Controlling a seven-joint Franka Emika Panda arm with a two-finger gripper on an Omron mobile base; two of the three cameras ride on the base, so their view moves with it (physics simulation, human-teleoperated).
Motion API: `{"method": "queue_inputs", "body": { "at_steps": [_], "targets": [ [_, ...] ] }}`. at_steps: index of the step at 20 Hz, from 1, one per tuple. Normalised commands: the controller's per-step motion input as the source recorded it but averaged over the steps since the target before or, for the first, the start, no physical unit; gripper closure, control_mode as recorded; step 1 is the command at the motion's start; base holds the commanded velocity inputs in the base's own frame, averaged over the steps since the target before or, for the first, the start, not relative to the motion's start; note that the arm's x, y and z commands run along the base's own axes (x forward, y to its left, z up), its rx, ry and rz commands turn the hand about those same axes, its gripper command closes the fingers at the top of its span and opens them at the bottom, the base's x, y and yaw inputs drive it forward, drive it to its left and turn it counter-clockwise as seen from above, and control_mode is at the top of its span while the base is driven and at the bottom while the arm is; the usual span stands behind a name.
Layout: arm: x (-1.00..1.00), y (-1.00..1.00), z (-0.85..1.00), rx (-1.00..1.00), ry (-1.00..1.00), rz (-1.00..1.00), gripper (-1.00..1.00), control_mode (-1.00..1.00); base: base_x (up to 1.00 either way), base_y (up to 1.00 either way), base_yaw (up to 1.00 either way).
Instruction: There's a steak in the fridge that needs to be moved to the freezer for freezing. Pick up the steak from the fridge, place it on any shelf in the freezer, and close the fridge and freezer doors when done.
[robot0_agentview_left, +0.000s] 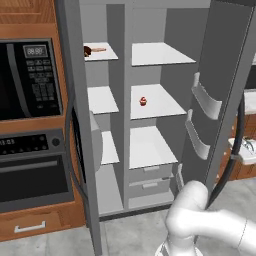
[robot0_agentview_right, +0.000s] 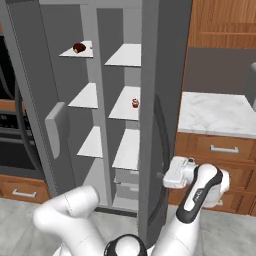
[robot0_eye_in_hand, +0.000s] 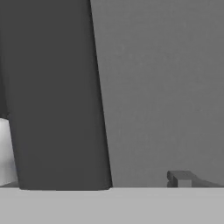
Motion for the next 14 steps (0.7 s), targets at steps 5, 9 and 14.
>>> {"method": "queue_inputs", "body": {
  "at_steps": [5,9,14],
  "targets": [
    [0.01,1.00,0.00,0.00,0.00,-0.09,-1.00,-1.00,0.00,0.00,0.00],
    [0.04,1.00,0.00,0.00,0.00,-0.12,-1.00,-1.00,0.00,0.00,0.00],
    [0.05,0.99,0.00,0.00,0.00,-0.13,-1.00,-1.00,0.00,0.00,0.00]
  ]
}}
